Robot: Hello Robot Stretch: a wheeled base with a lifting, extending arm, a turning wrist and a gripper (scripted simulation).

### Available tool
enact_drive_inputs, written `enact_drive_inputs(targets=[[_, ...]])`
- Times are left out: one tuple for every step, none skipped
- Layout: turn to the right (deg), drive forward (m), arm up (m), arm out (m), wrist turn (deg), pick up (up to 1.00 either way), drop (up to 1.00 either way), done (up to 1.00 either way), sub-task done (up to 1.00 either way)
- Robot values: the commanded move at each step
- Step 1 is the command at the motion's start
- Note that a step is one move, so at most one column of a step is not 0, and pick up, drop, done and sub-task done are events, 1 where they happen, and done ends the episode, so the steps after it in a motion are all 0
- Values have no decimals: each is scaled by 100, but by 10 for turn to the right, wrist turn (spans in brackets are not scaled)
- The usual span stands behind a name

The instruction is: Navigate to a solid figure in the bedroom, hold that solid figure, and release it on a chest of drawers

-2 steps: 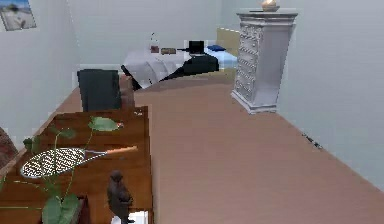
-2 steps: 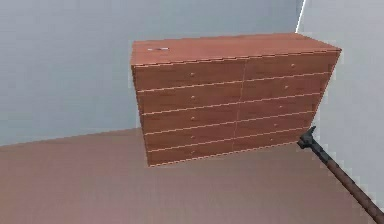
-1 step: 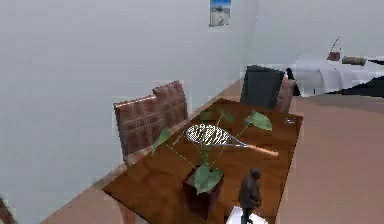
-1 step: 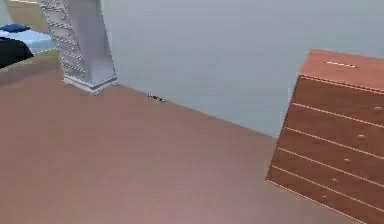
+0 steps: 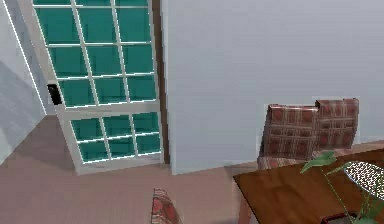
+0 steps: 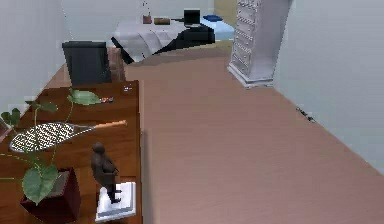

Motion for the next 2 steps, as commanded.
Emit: enact_drive_inputs(targets=[[-210,0,0,0,0,0,0,0,0],[0,0,50,0,0,0,0,0,0]])
